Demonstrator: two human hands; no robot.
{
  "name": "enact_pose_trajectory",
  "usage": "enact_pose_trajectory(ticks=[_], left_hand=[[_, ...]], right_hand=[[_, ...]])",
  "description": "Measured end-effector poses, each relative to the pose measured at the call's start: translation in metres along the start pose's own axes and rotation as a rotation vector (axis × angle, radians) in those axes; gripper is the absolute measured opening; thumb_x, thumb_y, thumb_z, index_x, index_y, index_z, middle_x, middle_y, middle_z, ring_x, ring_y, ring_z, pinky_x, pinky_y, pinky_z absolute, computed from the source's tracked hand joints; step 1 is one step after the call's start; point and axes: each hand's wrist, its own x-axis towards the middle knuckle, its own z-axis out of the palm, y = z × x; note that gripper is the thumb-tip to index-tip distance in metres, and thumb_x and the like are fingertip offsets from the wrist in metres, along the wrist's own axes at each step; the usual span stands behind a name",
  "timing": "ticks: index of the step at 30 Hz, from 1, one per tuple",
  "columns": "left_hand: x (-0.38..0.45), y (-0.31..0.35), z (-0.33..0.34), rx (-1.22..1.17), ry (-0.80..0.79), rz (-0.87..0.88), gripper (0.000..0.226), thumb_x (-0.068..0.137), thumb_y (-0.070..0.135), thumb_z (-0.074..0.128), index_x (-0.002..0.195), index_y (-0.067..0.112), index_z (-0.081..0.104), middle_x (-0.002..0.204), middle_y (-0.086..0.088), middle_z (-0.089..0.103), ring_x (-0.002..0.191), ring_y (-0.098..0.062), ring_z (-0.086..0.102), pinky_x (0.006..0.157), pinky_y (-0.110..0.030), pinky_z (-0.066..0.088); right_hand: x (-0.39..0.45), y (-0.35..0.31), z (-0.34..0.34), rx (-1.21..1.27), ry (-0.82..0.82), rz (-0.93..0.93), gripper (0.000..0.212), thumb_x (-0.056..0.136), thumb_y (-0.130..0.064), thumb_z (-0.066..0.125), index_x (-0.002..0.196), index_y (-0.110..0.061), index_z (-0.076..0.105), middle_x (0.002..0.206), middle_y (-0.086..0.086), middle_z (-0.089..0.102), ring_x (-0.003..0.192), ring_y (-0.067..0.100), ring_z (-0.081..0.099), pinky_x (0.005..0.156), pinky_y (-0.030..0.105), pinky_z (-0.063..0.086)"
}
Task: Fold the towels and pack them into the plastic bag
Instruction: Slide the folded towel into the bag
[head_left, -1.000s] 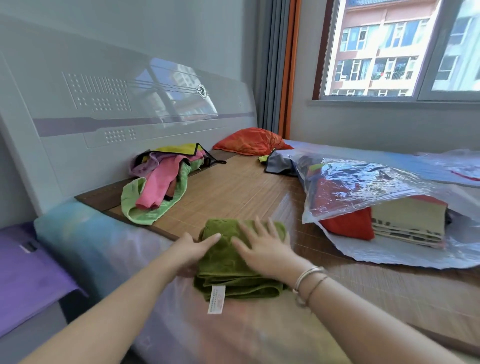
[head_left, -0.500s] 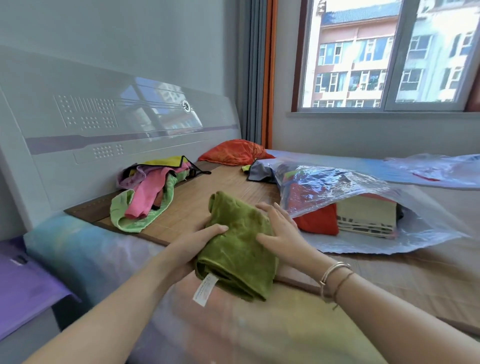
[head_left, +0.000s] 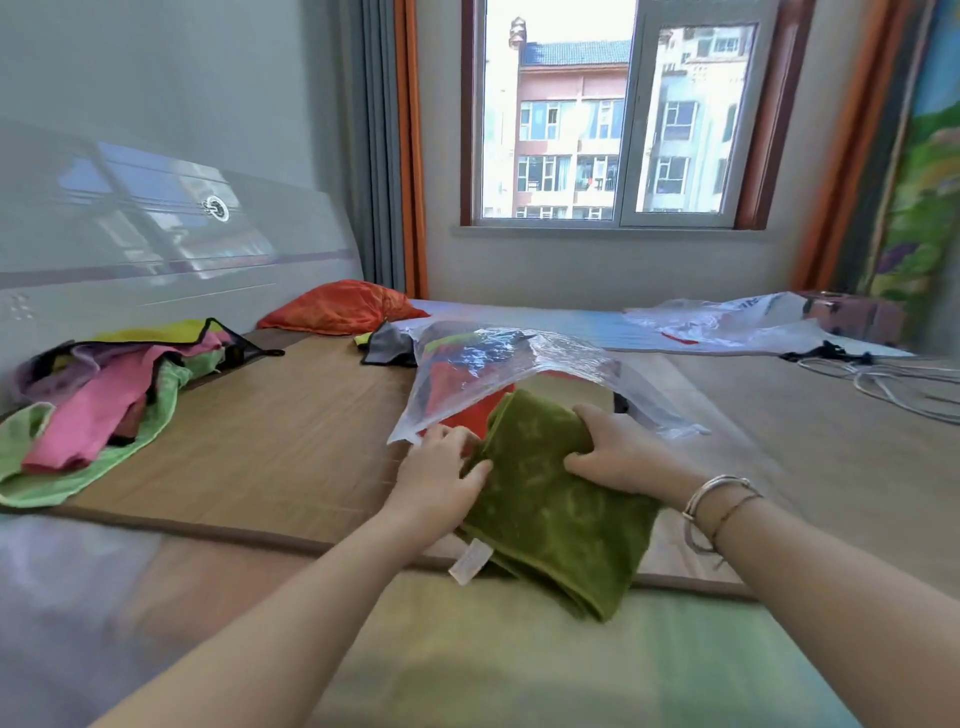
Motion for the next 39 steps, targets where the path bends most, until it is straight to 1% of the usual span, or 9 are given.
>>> enact_pose_trajectory(ticks=[3, 7, 11, 14, 21, 26, 29, 33, 39], left_hand=[[0.025, 0.002, 0.011, 0.267, 0.252, 0.112, 0.02, 0.092, 0.016, 0.056, 0.107, 0.023, 0.067, 0.142, -0.001, 0.038, 0.134, -0.025, 0.027, 0.11, -0.033, 0.026], [0.066, -0.001, 0.017, 0.493, 0.109, 0.081, 0.036, 0.095, 0.014, 0.05, 0.125, 0.032, 0.061, 0.162, 0.003, 0.002, 0.147, -0.031, -0.006, 0.12, -0.047, 0.01], [0.092, -0.025, 0.021, 0.469, 0.234, 0.149, 0.071, 0.09, -0.005, 0.046, 0.151, 0.027, 0.029, 0.16, 0.007, 0.018, 0.141, -0.022, 0.034, 0.11, -0.037, 0.036], [0.1, -0.036, 0.017, 0.239, 0.323, 0.241, 0.075, 0.082, -0.015, 0.046, 0.145, 0.026, 0.043, 0.153, 0.017, 0.032, 0.117, -0.02, 0.06, 0.085, -0.036, 0.056], [0.117, -0.034, 0.008, 0.26, 0.472, 0.326, 0.073, 0.085, -0.009, 0.052, 0.144, 0.032, 0.042, 0.147, 0.022, 0.039, 0.098, -0.013, 0.067, 0.069, -0.011, 0.042], [0.105, -0.054, 0.015, 0.201, 0.452, 0.417, 0.046, 0.079, -0.013, 0.059, 0.104, 0.023, 0.043, 0.121, 0.006, 0.054, 0.064, -0.018, 0.058, 0.041, -0.025, 0.039], [0.102, -0.069, 0.018, 0.07, 0.544, 0.314, 0.042, 0.086, 0.001, 0.062, 0.103, 0.024, 0.032, 0.108, 0.002, 0.048, 0.072, -0.022, 0.06, 0.042, -0.039, 0.047], [0.108, -0.074, 0.016, -0.171, 0.434, 0.042, 0.036, 0.099, 0.032, 0.05, 0.135, 0.029, 0.051, 0.113, -0.015, 0.064, 0.099, -0.03, 0.061, 0.069, -0.036, 0.051], [0.112, -0.071, 0.025, -0.39, 0.424, 0.083, 0.03, 0.103, 0.022, 0.042, 0.117, 0.012, 0.067, 0.083, 0.019, 0.055, 0.065, -0.011, 0.053, 0.048, -0.018, 0.031]], right_hand=[[0.019, 0.014, 0.012, -0.233, 0.296, -0.001, 0.014, 0.09, -0.025, 0.05, 0.102, -0.022, 0.045, 0.097, 0.001, 0.057, 0.088, 0.021, 0.057, 0.069, 0.032, 0.047], [0.059, 0.02, 0.027, -0.431, 0.471, -0.119, 0.027, 0.093, -0.014, 0.044, 0.119, -0.018, 0.05, 0.113, 0.004, 0.06, 0.099, 0.023, 0.057, 0.076, 0.031, 0.046], [0.103, 0.022, 0.047, -0.562, 0.443, -0.174, 0.032, 0.094, -0.009, 0.045, 0.124, -0.016, 0.05, 0.123, 0.006, 0.058, 0.114, 0.026, 0.054, 0.093, 0.035, 0.042], [0.131, 0.019, 0.057, -0.581, 0.435, -0.19, 0.035, 0.092, -0.005, 0.046, 0.126, -0.014, 0.048, 0.122, 0.007, 0.058, 0.11, 0.027, 0.057, 0.085, 0.034, 0.046], [0.193, 0.004, 0.064, -0.561, 0.562, -0.101, 0.034, 0.097, -0.024, 0.051, 0.129, -0.013, 0.05, 0.127, 0.01, 0.059, 0.117, 0.029, 0.054, 0.096, 0.038, 0.043], [0.192, 0.002, 0.097, -0.52, 0.603, 0.006, 0.042, 0.076, -0.034, 0.077, 0.109, -0.01, 0.064, 0.099, 0.011, 0.067, 0.087, 0.031, 0.065, 0.068, 0.035, 0.051], [0.177, 0.011, 0.12, -0.37, 0.512, -0.06, 0.061, 0.084, -0.064, 0.047, 0.133, -0.026, 0.048, 0.127, 0.014, 0.046, 0.115, 0.038, 0.047, 0.089, 0.057, 0.042], [0.163, 0.016, 0.145, -0.29, 0.203, -0.218, 0.087, 0.072, -0.087, 0.029, 0.143, -0.058, -0.013, 0.156, -0.007, -0.03, 0.143, 0.035, -0.024, 0.104, 0.075, 0.005], [0.21, -0.005, 0.149, -0.395, 0.225, -0.339, 0.079, 0.089, -0.063, 0.039, 0.149, -0.045, -0.01, 0.16, -0.005, -0.017, 0.144, 0.035, -0.022, 0.105, 0.075, 0.019]])
